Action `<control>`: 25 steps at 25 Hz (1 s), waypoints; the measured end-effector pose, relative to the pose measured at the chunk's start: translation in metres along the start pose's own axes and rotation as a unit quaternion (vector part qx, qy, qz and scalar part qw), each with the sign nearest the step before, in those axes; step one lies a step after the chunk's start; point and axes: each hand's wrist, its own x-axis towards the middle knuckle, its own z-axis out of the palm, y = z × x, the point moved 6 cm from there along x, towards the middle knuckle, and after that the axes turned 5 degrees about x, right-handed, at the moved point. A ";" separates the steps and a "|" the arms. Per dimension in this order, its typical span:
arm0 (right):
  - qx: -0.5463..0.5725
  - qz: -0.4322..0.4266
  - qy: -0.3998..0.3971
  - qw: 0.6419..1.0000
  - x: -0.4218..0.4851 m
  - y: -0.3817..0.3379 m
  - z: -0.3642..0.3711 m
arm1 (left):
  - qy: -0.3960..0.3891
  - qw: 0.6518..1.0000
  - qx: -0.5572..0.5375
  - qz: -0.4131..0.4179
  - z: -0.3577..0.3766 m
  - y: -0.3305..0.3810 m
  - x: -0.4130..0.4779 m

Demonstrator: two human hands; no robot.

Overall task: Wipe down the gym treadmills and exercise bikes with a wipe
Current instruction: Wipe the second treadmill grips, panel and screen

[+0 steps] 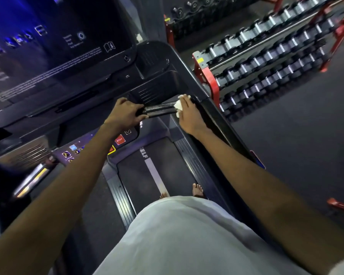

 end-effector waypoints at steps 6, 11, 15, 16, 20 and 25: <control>-0.008 0.026 0.008 1.000 -0.006 -0.015 0.023 | 0.010 0.998 -0.056 0.018 0.009 -0.010 -0.010; -0.082 -0.098 -0.047 0.991 -0.018 -0.050 0.045 | 0.034 0.997 -0.068 0.002 0.003 -0.024 -0.019; -0.116 -0.006 0.008 0.993 -0.011 -0.025 0.024 | 0.037 0.996 -0.084 0.012 0.000 -0.029 -0.025; -0.109 0.014 0.010 0.994 -0.008 -0.023 0.022 | 0.030 0.996 -0.085 0.015 0.001 -0.029 -0.025; -0.096 -0.053 -0.019 0.994 -0.004 -0.060 0.040 | 0.017 0.996 -0.090 0.019 -0.002 -0.025 -0.023; -0.061 -0.126 -0.005 0.990 -0.012 -0.086 0.054 | 0.010 0.995 -0.099 0.026 -0.006 -0.029 -0.030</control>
